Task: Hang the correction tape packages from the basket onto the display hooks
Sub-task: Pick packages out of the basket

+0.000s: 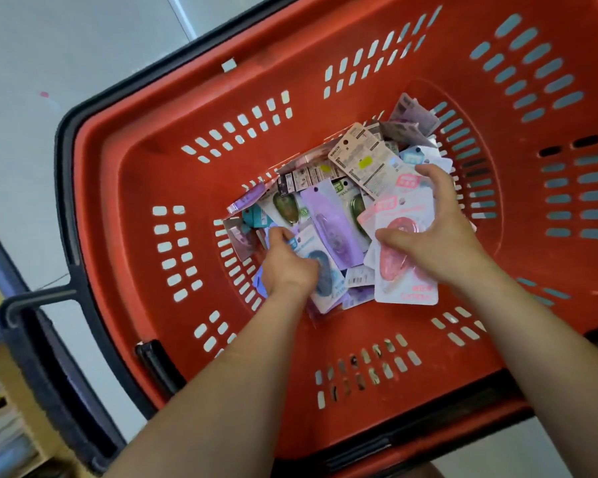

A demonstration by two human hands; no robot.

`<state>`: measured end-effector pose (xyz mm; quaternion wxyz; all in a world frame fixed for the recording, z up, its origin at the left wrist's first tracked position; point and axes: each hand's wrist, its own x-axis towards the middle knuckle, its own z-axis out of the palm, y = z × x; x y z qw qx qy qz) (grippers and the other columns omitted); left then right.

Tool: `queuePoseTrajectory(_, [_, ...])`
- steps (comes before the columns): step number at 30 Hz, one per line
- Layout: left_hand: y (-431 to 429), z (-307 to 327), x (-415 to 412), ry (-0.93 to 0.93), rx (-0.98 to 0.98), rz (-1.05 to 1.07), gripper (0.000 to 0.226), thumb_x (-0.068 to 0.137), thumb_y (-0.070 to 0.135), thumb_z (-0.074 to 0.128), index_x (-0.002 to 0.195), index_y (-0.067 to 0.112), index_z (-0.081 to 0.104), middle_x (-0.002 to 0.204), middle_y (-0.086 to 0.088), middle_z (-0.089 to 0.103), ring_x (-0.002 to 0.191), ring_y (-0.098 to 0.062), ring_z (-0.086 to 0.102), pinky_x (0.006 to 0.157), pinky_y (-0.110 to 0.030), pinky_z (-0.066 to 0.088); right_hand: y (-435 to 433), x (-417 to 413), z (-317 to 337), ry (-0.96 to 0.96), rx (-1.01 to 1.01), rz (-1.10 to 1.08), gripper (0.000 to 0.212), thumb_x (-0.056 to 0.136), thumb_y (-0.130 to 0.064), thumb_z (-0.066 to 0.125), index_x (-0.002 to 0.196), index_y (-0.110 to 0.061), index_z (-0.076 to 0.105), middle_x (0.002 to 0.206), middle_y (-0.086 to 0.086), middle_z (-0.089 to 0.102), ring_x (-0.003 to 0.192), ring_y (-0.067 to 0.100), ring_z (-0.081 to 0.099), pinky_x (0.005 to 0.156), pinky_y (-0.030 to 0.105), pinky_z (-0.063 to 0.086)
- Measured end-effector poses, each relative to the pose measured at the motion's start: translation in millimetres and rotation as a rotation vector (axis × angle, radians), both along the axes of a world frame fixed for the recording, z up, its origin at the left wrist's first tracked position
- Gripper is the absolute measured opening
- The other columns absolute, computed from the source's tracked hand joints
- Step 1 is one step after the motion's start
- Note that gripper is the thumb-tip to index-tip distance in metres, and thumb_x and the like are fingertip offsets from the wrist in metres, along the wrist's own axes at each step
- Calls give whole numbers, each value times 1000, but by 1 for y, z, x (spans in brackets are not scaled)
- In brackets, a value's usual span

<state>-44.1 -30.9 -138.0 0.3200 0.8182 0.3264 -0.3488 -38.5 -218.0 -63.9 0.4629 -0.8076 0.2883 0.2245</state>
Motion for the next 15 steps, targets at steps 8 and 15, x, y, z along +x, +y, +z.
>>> queuePoseTrajectory(8, [18, 4, -1, 112, 43, -393, 57, 79, 12, 59, 131, 32, 46, 119, -11, 58, 107, -37, 60, 83, -37, 49, 2, 1, 9, -6, -23, 148, 46, 77, -27, 79, 109, -50, 58, 121, -6, 64, 116, 21, 57, 101, 37, 45])
queuePoseTrajectory(15, [28, -6, 8, 172, 41, -200, 40, 77, 7, 70, 117, 11, 65, 118, -10, 68, 108, -31, 63, 84, -31, 52, -5, -4, 3, -27, 40, 97, 28, 80, -16, 79, 101, -31, 69, 112, -7, 65, 106, 8, 58, 89, 22, 43])
